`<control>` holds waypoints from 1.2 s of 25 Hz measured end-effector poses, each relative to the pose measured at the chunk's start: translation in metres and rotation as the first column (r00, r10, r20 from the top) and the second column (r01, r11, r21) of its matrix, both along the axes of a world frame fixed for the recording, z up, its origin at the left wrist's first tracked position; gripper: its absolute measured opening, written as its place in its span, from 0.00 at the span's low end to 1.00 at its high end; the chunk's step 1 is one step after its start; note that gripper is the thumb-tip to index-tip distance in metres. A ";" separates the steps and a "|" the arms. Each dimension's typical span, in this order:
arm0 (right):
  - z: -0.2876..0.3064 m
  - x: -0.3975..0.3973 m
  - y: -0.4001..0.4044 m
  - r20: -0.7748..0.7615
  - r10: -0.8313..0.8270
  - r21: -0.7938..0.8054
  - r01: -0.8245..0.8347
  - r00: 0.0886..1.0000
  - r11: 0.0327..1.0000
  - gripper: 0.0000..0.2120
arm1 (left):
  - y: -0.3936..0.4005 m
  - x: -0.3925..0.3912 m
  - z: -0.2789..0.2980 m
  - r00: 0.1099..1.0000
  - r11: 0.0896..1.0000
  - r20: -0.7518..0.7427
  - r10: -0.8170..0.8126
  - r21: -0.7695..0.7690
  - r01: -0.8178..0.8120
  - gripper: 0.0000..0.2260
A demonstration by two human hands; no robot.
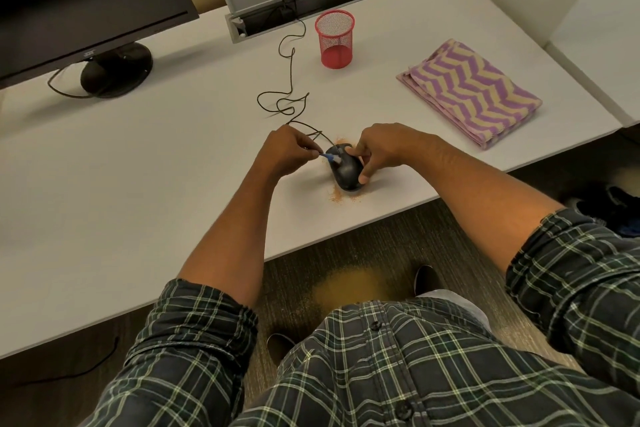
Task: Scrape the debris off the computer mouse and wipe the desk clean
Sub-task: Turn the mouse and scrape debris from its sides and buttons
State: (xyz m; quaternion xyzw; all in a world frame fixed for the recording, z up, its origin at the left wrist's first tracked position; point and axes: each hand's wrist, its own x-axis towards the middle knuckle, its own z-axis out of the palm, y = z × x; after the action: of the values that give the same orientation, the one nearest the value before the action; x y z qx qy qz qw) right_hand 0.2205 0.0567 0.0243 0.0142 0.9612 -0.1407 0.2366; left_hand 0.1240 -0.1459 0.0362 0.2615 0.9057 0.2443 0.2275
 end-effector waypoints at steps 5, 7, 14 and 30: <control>0.001 0.000 0.000 0.007 -0.002 0.000 0.002 1.000 1.000 0.35 | 0.009 0.001 -0.010 0.997 0.997 -0.041 -0.063 -0.050 0.061 0.06; 0.001 0.000 0.001 0.010 -0.003 -0.008 0.003 1.000 1.000 0.35 | 0.016 0.000 -0.013 0.992 0.998 -0.128 -0.001 -0.062 -0.007 0.08; 0.000 0.000 0.002 0.008 0.014 0.003 -0.014 1.000 1.000 0.35 | 0.022 -0.016 -0.004 0.977 0.975 -0.187 -0.106 -0.212 0.065 0.06; 0.001 -0.002 0.000 0.008 0.040 0.031 -0.040 0.999 0.999 0.35 | 0.028 -0.033 -0.012 0.961 0.978 -0.211 -0.181 -0.143 0.153 0.08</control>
State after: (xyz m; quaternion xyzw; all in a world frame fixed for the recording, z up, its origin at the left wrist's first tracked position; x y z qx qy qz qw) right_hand 0.2185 0.0569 0.0252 -0.0009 0.9625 -0.1208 0.2429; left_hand 0.0909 -0.1178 0.0242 0.3479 0.9137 0.1358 0.1601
